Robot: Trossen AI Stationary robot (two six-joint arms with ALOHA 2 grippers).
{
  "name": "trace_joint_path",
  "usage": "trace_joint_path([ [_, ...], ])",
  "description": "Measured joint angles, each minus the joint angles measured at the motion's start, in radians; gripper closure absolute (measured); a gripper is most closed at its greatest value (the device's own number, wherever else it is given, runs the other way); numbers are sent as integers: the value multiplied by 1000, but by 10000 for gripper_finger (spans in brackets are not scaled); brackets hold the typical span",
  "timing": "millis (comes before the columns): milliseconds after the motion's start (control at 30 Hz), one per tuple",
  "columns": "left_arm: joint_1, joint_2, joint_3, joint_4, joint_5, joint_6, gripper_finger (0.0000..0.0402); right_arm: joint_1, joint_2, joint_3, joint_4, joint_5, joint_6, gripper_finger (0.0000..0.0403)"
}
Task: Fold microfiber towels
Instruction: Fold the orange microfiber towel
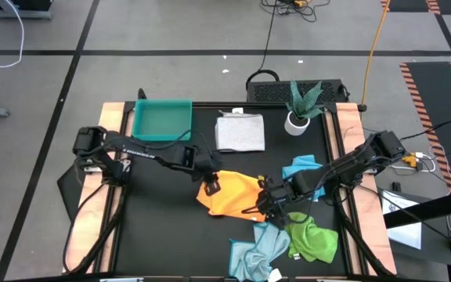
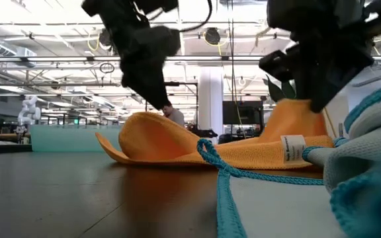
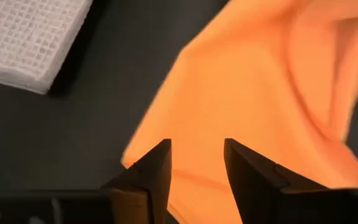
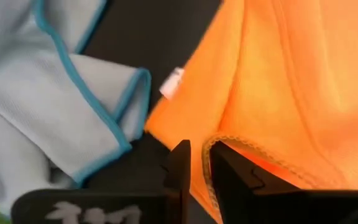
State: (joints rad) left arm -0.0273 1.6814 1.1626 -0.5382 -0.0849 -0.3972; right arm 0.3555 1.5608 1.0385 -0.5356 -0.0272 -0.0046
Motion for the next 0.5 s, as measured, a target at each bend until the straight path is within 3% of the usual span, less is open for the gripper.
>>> trace_joint_path([
  [333, 23, 117, 0, 50, 119, 63, 250, -20, -111, 83, -75, 232, 180, 363],
  [500, -10, 153, 0, 40, 106, 122, 250, -31, -222, 84, -55, 317, 258, 364],
])
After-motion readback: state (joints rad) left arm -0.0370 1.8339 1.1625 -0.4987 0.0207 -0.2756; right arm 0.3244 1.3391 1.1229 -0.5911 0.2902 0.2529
